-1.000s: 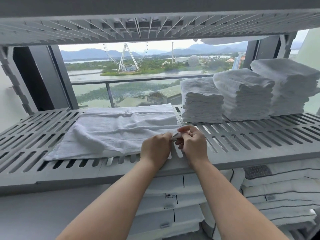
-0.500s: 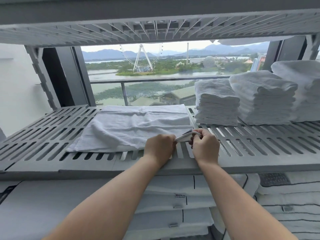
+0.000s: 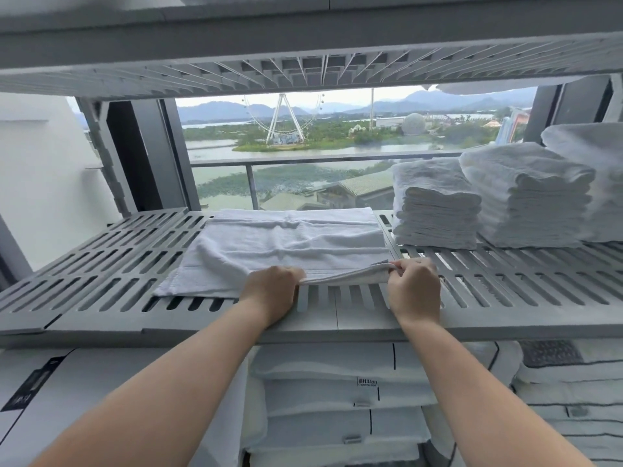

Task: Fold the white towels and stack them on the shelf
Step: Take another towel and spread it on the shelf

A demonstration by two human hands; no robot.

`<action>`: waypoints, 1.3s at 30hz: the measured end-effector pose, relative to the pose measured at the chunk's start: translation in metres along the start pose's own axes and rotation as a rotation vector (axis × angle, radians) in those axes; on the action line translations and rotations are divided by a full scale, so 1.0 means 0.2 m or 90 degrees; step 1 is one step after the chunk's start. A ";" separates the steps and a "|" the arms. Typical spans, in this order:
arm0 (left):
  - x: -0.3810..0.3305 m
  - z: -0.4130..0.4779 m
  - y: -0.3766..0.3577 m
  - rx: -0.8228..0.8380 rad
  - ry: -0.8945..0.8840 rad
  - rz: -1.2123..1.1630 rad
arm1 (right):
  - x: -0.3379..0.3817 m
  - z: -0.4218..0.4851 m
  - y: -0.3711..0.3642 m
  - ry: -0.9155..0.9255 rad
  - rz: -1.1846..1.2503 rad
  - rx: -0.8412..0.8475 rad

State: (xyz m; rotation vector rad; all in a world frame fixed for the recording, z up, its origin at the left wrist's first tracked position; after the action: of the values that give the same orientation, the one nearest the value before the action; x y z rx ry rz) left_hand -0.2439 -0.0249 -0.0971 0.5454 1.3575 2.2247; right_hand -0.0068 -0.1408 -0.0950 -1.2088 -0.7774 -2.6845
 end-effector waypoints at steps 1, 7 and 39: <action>0.01 -0.01 0.00 0.004 -0.012 0.016 | 0.00 0.00 -0.01 0.006 -0.030 0.011; 0.02 -0.05 0.01 0.041 -0.106 0.090 | 0.05 -0.05 0.00 0.041 -0.142 0.001; 1.11 -0.13 0.29 -0.141 -0.124 -0.048 | 0.96 -0.56 -0.95 0.317 -0.064 0.275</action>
State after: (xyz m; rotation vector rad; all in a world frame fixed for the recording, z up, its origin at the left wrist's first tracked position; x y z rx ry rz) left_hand -0.4494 0.0626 -0.0370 0.6022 1.0025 2.1618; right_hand -0.2678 -0.0082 -0.0956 -0.3930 -1.2515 -2.5226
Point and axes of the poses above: each hand's wrist, its own z-axis towards the middle knuckle, its own y-axis out of the back of the hand, x = y × z, the point moved 9 cm from there along z, towards the middle knuckle, and after that the axes turned 7 degrees about -x, right-handed, at the moved point
